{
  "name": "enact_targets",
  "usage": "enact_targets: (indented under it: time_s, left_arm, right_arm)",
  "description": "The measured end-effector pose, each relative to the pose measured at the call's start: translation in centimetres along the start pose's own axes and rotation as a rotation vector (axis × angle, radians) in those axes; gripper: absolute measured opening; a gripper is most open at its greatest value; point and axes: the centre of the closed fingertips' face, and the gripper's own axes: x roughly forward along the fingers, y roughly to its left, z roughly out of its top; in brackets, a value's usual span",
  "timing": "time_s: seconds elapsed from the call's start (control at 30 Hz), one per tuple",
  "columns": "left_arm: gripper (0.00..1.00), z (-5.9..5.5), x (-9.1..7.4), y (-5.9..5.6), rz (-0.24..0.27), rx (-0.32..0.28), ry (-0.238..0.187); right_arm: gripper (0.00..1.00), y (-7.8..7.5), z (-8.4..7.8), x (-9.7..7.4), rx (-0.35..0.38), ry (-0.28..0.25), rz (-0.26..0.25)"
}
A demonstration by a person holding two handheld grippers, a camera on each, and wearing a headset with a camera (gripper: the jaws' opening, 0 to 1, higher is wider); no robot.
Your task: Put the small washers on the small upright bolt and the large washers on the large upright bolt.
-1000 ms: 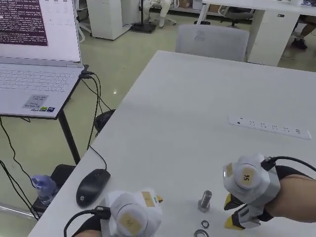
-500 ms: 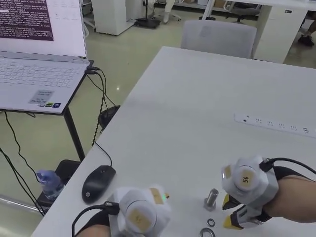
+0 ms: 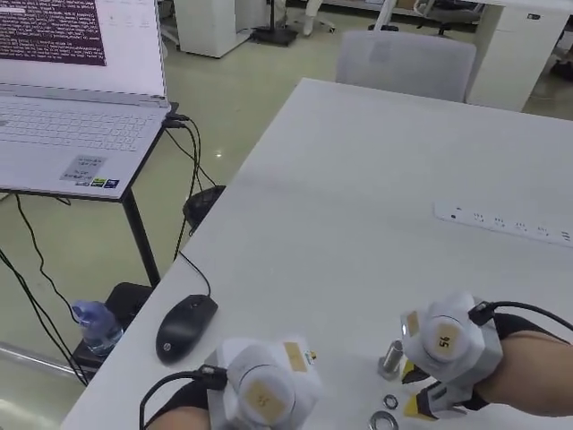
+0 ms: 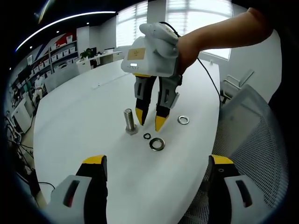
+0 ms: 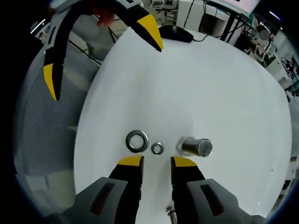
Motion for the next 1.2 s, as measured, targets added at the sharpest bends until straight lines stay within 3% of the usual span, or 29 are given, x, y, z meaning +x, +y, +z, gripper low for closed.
enact_targets:
  time_s: [0.43, 1.2]
  left_arm:
    - [0.89, -0.2, 0.0, -0.3, -0.009, 0.002, -0.001]
    - [0.88, -0.4, 0.1, -0.1, -0.015, -0.004, -0.003]
  right_arm:
    - [0.24, -0.2, 0.5, 1.4, -0.002, 0.01, -0.012]
    - [0.2, -0.6, 0.6, 2.3, 0.033, -0.007, -0.027]
